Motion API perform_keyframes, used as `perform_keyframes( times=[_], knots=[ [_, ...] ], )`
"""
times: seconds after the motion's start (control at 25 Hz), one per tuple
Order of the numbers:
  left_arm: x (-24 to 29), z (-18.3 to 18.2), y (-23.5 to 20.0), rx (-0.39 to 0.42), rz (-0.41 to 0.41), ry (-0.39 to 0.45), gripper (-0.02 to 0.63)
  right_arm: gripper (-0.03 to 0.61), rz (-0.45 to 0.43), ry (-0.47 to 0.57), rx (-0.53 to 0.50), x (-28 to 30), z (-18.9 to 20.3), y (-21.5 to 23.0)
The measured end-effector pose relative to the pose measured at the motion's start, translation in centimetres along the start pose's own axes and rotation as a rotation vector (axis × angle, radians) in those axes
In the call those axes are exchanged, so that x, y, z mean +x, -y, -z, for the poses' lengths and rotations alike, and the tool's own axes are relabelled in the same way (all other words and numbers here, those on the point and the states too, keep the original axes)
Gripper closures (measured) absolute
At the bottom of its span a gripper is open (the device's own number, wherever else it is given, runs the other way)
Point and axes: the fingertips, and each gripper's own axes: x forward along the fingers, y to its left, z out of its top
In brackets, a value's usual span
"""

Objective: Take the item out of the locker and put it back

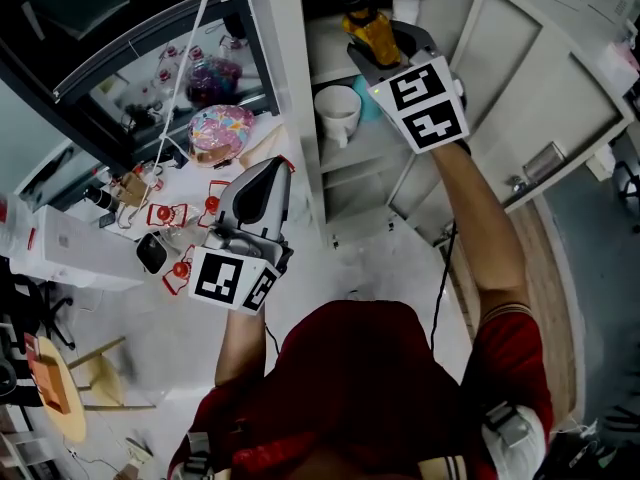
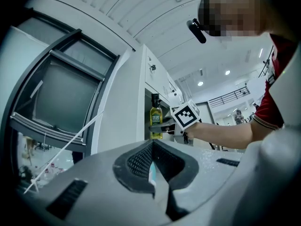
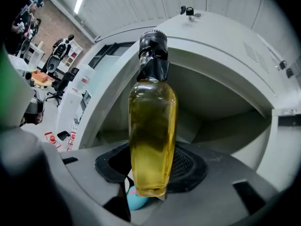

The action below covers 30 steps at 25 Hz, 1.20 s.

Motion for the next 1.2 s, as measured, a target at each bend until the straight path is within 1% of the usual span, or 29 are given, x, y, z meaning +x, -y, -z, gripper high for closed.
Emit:
perform_keyframes(
  times=[0.28,0.6,0.92,1.2],
  knots=[
    [-0.2,0.1,0.7,-0.013,0.022,0.005,0.607,0.388,0.01,0.043,0.044,-2.9,-0.4,-0.8],
    [-0.9,0.8,1.3,-0.038,0.052,0.006,0.607,0.388,0.012,0.083,0.129,-6.1,-0.1,-2.4],
    [-2.4,1.3,2.0,-0.052,0.086,0.003,0.607,0.388,0.023,0.09,0.222,-9.7,1.0,-5.4],
    [-4.1,2.0,3.0,-0.06,0.105,-0.003,0.607,0.388,0.038,0.089,0.281,-12.4,2.3,-7.7]
  ],
)
